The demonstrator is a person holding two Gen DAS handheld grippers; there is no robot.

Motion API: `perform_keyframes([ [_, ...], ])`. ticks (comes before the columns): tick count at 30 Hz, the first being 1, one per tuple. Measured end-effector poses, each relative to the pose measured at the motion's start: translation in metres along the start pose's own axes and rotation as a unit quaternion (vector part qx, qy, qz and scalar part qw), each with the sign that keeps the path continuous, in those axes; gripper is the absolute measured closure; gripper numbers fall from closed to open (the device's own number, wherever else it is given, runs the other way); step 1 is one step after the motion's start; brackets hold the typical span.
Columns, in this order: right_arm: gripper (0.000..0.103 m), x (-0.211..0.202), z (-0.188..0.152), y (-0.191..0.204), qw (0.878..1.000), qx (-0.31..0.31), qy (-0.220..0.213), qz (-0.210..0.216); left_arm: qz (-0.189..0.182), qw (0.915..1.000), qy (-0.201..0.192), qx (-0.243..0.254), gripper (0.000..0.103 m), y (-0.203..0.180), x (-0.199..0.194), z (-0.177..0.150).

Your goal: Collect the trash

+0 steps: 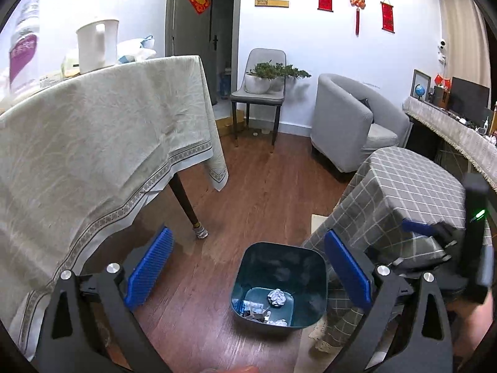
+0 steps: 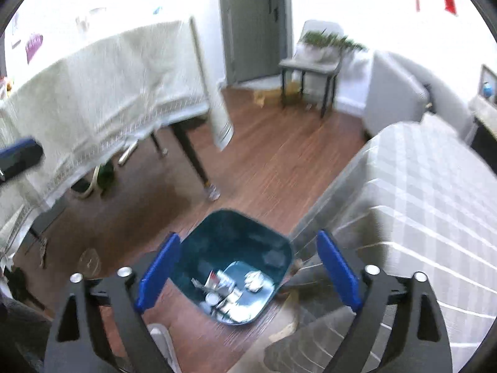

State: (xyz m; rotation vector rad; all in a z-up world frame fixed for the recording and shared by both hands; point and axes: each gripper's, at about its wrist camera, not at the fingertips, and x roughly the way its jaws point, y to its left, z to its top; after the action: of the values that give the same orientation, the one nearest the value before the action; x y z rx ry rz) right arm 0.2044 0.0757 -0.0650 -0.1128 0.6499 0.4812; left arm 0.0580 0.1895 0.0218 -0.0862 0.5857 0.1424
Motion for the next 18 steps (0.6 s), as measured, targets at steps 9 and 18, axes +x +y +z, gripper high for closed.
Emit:
perform_keyframes([
  [9, 0.004, -0.116, 0.0, -0.026, 0.993, 0.0, -0.104, -0.062, 0.003, 0.9991, -0.04, 0.016, 0.003, -0.033, -0.045, -0.014],
  [18, 0.004, -0.189, -0.05, -0.065, 0.986, 0.029, -0.127, -0.105, 0.003, 0.9978, -0.061, 0.025, 0.003, -0.068, -0.077, -0.031],
])
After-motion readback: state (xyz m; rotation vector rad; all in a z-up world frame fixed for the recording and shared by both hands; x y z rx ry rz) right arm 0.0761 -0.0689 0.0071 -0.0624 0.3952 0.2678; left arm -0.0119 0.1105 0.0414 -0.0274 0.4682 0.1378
